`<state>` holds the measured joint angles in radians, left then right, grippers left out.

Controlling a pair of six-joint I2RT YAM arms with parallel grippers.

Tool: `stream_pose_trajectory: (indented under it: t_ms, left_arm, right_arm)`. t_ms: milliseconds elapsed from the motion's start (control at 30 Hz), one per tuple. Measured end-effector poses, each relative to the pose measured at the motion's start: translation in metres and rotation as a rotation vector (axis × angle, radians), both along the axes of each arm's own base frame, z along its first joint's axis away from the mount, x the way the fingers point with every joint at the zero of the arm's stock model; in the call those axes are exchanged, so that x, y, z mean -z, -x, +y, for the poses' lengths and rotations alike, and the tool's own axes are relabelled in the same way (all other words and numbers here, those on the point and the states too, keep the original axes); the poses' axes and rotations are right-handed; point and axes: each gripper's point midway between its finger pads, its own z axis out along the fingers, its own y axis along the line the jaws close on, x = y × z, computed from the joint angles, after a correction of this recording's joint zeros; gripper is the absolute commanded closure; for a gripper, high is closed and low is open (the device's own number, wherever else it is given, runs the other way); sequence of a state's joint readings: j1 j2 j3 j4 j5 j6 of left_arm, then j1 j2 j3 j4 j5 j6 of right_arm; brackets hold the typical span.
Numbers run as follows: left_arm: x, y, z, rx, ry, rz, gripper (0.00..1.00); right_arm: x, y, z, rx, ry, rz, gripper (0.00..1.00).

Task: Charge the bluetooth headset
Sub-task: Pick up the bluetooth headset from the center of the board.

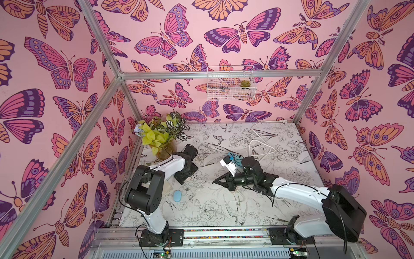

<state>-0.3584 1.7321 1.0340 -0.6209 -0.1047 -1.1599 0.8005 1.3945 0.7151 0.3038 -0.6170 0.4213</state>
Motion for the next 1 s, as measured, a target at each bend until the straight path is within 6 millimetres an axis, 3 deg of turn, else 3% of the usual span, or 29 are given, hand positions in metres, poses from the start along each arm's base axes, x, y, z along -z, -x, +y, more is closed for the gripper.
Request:
stream_pose_trajectory:
  t_ms: [200, 433, 700, 1000]
  left_arm:
    - [0.003, -0.001, 0.000, -0.009, -0.002, 0.008, 0.25]
    - [0.003, -0.003, 0.000, -0.005, 0.001, 0.004, 0.47]
    - [-0.002, -0.004, -0.008, 0.020, 0.051, -0.015, 0.53]
    - [-0.051, -0.015, -0.035, 0.054, 0.230, -0.155, 0.54]
  right_arm:
    - [0.001, 0.000, 0.000, 0.001, -0.001, 0.000, 0.99]
    - [0.007, 0.001, -0.002, 0.011, 0.007, 0.007, 0.98]
    - [0.009, -0.004, -0.004, 0.043, 0.018, 0.009, 0.98]
    - [0.008, -0.016, -0.010, 0.122, 0.041, -0.020, 0.98]
